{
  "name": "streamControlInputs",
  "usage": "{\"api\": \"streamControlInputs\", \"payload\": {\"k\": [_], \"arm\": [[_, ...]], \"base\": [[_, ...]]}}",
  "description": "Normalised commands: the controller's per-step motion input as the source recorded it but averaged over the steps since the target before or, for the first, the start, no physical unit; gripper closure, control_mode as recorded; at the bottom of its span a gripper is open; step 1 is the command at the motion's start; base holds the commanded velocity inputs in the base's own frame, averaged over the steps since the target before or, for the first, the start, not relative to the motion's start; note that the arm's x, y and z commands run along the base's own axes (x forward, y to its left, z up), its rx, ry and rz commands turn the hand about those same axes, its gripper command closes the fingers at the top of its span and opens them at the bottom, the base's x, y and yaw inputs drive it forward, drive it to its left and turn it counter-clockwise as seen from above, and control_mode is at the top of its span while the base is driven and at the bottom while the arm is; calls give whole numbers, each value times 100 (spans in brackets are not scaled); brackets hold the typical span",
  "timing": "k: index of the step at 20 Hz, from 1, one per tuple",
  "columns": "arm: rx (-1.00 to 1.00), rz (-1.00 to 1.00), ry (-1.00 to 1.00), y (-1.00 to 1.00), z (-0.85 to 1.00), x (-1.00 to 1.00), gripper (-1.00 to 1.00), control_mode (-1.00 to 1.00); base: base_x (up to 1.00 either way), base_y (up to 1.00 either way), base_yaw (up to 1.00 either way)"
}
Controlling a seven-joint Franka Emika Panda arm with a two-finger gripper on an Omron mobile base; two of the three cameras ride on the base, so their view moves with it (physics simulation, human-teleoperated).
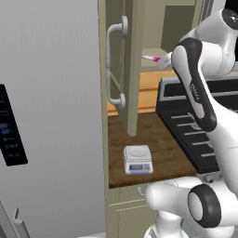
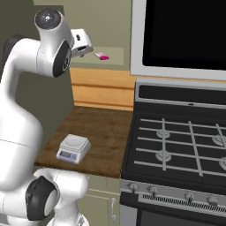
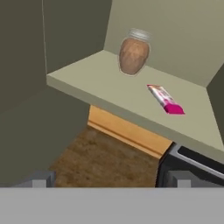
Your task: Pick the bar and place it on the digital scale for weighing, and close the cabinet.
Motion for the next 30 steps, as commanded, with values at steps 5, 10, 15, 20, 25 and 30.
{"api": "streamControlInputs", "payload": {"k": [5, 10, 15, 20, 25, 30], "arm": [[0, 0, 0, -7, -10, 48, -100, -100], [0, 3, 0, -6, -3, 30, -100, -100], [0, 1, 0, -5, -6, 39, -100, -100], [0, 2, 0, -19, -7, 36, -100, -100], [0, 0, 6, -2, 0, 44, -100, -100], [0, 1, 10, -4, 0, 34, -100, -100]], "base": [[0, 0, 0], [0, 0, 0], [0, 0, 0], [0, 0, 0], [0, 0, 0], [0, 0, 0]]}}
